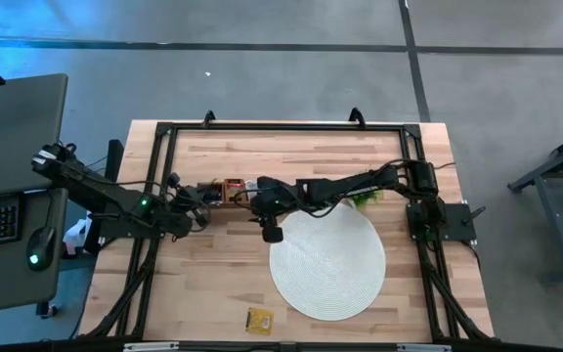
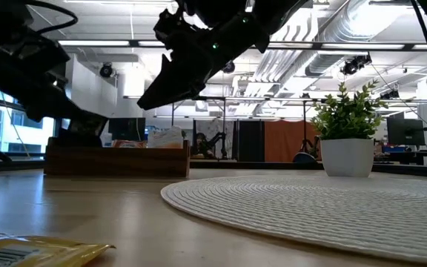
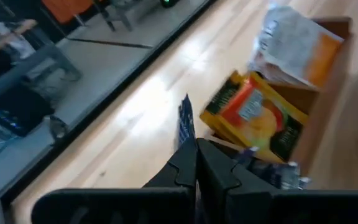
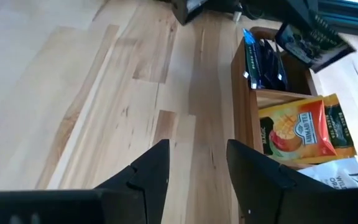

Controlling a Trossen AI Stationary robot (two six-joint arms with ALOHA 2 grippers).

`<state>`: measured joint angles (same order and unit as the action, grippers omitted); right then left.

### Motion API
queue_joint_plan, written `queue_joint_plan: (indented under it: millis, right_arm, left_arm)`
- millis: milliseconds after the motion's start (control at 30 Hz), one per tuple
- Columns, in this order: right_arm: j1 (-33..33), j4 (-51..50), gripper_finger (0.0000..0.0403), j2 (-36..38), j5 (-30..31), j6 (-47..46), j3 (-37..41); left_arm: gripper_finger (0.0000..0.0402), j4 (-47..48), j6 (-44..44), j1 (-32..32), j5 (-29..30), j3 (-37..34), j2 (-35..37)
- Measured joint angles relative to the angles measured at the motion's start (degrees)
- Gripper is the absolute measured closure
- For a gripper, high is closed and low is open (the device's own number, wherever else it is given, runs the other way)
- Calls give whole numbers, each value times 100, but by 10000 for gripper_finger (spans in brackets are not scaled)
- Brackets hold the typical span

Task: Pick & Place Tea
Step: Put the violet tea bag into the left section of the wooden organizer

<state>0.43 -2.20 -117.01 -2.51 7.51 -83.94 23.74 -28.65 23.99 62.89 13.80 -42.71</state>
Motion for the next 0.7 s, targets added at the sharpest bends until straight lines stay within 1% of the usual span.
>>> queue_joint_plan:
  millis: [167,333,433,700]
  right_arm:
    - [0,32,246,0,-82,0,0]
    - [0,29,251,0,-82,0,0]
    - [0,29,253,0,-80,0,0]
    - [0,25,254,0,-76,32,0]
  left_arm:
    - [401,-157,409,2,-582,-52,26]
    - [401,-979,1469,4,-912,-52,27]
    - [401,-1219,1847,4,-982,-52,29]
    - [401,-609,1632,0,-940,-52,25]
